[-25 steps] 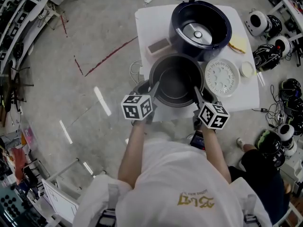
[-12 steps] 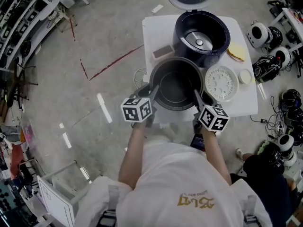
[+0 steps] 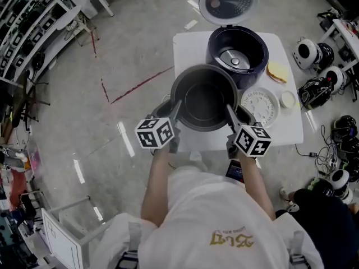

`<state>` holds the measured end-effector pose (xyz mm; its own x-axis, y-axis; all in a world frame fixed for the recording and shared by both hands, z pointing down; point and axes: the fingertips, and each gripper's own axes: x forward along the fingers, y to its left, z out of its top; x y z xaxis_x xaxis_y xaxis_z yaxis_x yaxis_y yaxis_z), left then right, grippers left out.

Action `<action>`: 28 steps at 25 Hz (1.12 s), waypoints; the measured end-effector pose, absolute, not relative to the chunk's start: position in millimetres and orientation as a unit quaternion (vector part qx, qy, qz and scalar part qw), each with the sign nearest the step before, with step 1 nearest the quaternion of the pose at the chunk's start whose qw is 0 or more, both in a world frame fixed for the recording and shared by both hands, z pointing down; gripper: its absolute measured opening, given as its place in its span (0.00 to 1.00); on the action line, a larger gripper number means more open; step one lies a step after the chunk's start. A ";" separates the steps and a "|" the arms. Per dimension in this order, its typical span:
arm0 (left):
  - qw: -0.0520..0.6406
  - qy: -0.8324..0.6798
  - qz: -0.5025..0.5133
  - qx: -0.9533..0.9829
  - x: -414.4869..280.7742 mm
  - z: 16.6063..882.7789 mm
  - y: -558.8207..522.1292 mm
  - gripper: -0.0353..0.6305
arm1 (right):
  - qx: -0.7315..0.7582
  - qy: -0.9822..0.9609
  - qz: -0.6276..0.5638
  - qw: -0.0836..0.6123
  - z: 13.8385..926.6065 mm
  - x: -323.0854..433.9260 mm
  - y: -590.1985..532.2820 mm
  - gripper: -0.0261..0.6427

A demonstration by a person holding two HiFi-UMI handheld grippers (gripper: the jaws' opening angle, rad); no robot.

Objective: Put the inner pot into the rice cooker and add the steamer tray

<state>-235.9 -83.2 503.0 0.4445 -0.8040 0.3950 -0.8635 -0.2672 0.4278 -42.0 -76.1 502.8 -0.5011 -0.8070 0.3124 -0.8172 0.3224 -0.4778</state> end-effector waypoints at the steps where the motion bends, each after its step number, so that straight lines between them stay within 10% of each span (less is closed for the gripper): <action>1: 0.300 -0.528 0.047 0.793 -238.5 499.4 -82.6 0.25 | 0.496 -0.815 0.299 0.007 500.0 -44.3 -75.8 0.25; 28: 0.246 -0.480 -0.020 0.842 -242.7 395.5 -158.0 0.24 | 0.529 -0.815 0.228 -0.054 397.6 -47.5 -131.2 0.25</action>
